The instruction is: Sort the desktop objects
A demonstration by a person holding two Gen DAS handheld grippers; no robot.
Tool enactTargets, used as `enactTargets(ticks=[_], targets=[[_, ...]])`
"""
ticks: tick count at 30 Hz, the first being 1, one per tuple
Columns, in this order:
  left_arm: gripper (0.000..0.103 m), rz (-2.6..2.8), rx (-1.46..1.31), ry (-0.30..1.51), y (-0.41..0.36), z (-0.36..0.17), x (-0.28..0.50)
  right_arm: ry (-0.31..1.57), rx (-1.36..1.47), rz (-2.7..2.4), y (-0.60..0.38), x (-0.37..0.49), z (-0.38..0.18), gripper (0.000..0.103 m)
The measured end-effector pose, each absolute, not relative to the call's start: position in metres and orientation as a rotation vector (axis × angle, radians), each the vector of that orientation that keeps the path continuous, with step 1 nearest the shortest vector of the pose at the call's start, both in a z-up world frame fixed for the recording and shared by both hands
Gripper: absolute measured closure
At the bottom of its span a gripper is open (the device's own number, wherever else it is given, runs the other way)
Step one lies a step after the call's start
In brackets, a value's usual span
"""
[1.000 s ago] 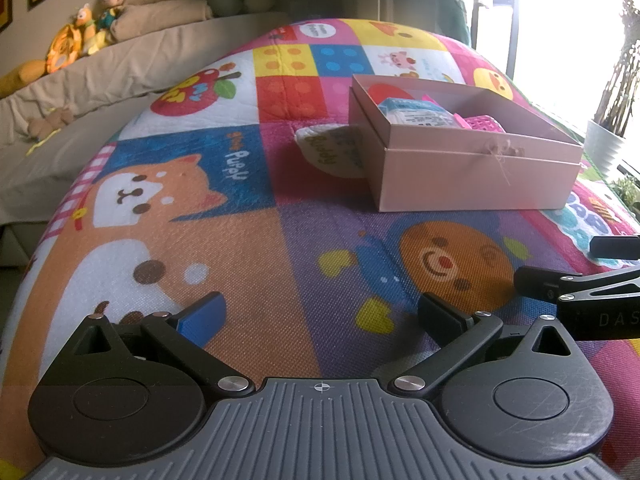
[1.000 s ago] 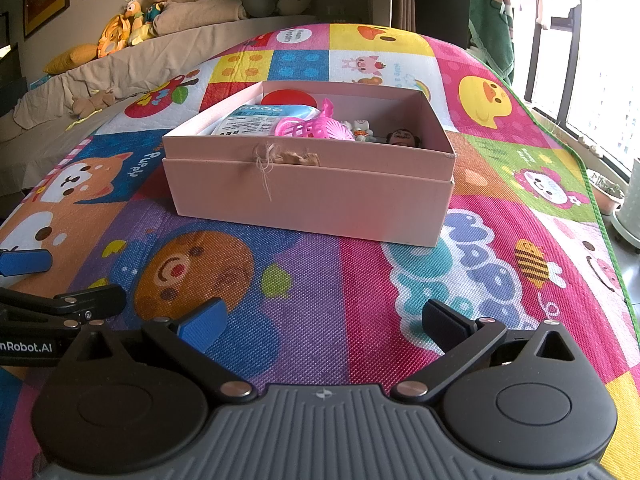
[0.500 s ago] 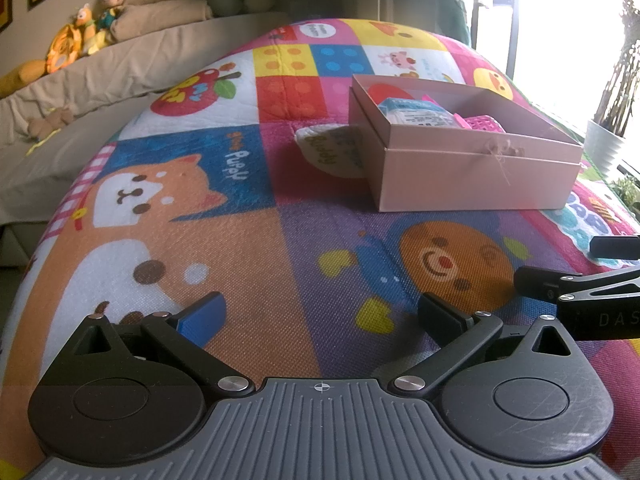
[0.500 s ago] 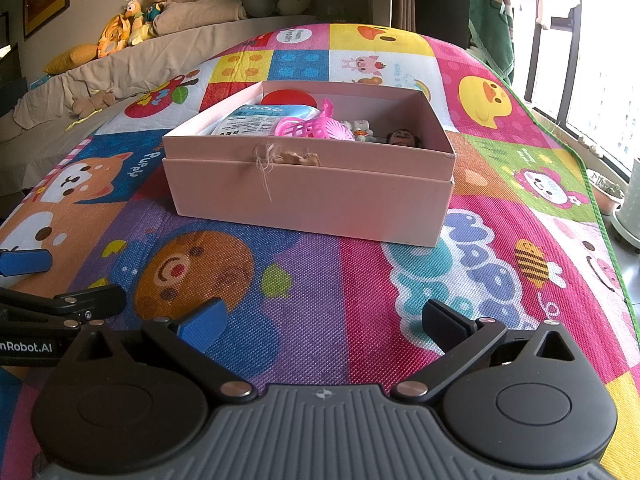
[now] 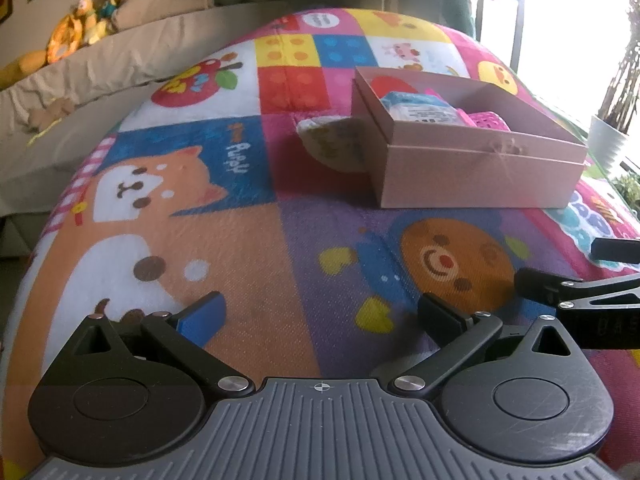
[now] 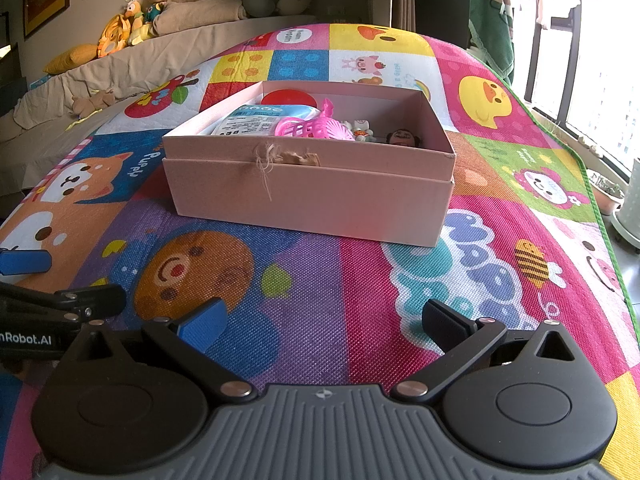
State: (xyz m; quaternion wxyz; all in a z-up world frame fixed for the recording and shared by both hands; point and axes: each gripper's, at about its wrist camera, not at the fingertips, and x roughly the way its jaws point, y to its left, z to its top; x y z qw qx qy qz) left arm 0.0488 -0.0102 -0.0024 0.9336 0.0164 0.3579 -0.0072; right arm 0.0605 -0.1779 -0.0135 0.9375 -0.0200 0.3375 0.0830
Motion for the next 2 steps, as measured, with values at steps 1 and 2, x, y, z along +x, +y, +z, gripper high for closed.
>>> enactTargets(ticks=[1, 2], targets=[[0.0, -0.015, 0.032, 0.732, -0.0098, -0.0024, 0.0489, 0.69, -0.041, 0.17, -0.179, 0.0604, -0.0134, 0.0], [0.0, -0.015, 0.032, 0.732, -0.01, -0.0024, 0.0487, 0.69, -0.041, 0.17, -0.179, 0.0603, -0.0134, 0.0]])
